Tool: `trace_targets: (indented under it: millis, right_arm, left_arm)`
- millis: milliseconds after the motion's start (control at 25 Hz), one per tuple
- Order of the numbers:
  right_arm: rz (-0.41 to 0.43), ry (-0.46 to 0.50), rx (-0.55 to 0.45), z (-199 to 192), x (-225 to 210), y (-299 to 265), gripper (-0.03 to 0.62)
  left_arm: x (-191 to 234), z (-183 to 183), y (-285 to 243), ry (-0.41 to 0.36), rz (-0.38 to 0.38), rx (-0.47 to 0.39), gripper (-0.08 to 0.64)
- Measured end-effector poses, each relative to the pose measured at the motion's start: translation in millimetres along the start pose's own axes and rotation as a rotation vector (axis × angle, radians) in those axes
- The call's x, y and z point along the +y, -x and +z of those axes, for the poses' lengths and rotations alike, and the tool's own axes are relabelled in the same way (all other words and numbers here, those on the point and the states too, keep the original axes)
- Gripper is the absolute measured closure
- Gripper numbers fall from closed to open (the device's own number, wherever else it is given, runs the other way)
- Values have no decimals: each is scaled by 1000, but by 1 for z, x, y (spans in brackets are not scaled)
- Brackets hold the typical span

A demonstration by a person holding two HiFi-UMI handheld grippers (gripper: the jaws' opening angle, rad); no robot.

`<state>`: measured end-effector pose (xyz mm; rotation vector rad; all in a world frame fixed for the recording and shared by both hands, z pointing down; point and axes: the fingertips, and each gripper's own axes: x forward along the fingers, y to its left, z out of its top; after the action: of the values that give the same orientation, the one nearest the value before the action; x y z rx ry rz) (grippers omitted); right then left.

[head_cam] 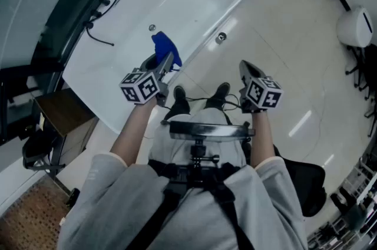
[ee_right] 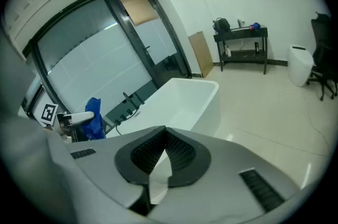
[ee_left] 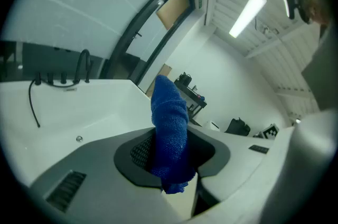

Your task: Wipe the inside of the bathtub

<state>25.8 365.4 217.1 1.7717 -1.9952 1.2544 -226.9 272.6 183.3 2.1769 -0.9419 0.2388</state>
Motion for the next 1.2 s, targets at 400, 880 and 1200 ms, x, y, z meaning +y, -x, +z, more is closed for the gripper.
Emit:
trace_targets:
  millis: [400,880,1200]
  right_arm:
    - [-15,65,-172,36,-20,27,583]
    - [52,91,-196,62,-64,56,583]
    - [70,105,-190,74,-105,71,583]
  left_arm:
    - [-36,11,-14,-294,56,-25,428]
    - [-108,2,-64,-384,35,-4,428]
    - [-152,8,-89,-434,26,-21,428]
